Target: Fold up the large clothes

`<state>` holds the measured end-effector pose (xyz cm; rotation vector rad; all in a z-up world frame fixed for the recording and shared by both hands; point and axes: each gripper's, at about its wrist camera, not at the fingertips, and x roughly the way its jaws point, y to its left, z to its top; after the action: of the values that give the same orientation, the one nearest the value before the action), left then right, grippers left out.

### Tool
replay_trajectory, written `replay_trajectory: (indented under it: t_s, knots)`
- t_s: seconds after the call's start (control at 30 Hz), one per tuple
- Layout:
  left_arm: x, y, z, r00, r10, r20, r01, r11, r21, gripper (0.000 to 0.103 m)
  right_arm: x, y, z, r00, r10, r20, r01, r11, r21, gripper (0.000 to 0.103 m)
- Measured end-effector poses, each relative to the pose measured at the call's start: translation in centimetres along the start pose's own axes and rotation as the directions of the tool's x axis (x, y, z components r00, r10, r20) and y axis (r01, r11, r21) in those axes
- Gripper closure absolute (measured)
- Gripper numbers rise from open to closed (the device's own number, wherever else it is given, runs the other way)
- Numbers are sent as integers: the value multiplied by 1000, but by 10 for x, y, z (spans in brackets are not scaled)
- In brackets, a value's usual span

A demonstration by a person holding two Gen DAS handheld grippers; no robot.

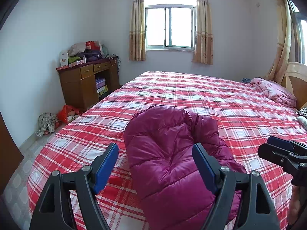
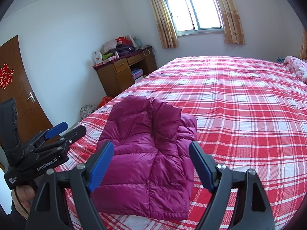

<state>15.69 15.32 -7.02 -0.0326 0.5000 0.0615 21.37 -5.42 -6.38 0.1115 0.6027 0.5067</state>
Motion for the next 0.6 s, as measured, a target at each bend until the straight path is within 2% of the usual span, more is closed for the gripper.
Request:
replay_trajectory:
  t_s: [0.23,0.6]
  knots:
    - [4,0,-1,1000,4,-19,-4,1000,-3,23,0,-1,-1,1000,-1,5,1,1000,2,20]
    - [1,1,0,1000,7,-7,-7,1000,-10,23,-2,0,-1,1000,4,7,-4,1000,-3,20]
